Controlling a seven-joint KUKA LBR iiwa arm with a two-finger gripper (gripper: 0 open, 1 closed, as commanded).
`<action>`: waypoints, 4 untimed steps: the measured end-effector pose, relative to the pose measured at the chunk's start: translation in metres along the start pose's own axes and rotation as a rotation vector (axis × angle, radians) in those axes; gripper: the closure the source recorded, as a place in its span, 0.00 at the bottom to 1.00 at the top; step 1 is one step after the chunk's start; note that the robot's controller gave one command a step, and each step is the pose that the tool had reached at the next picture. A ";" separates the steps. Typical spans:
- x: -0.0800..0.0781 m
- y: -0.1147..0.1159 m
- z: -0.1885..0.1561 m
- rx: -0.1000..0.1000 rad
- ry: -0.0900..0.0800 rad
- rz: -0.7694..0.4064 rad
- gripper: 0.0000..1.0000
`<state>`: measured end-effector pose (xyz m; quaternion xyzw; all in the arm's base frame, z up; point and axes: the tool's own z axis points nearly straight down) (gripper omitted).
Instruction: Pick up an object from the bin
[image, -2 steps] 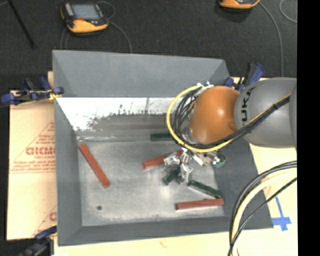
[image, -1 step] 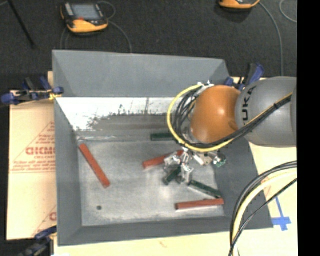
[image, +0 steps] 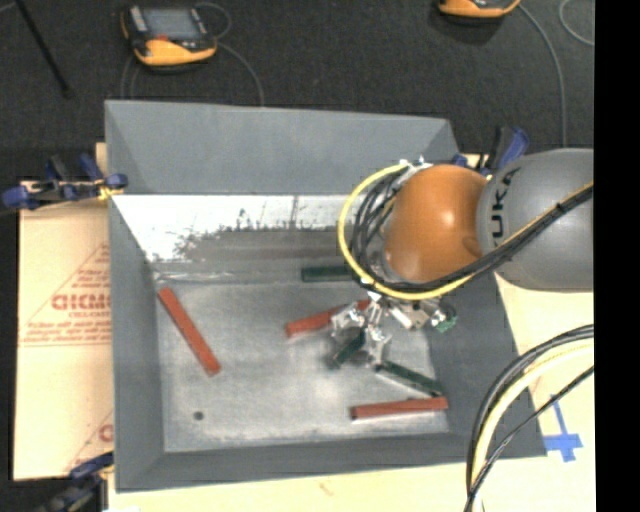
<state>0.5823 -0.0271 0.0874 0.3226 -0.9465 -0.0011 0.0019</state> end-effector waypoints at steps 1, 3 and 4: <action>0.000 0.000 -0.022 0.001 -0.001 0.001 1.00; -0.001 -0.002 -0.051 0.007 -0.007 0.002 1.00; -0.001 -0.002 -0.059 0.007 -0.007 0.003 1.00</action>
Offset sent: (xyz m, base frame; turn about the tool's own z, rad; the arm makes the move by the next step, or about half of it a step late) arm 0.0000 0.0001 0.0625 0.0000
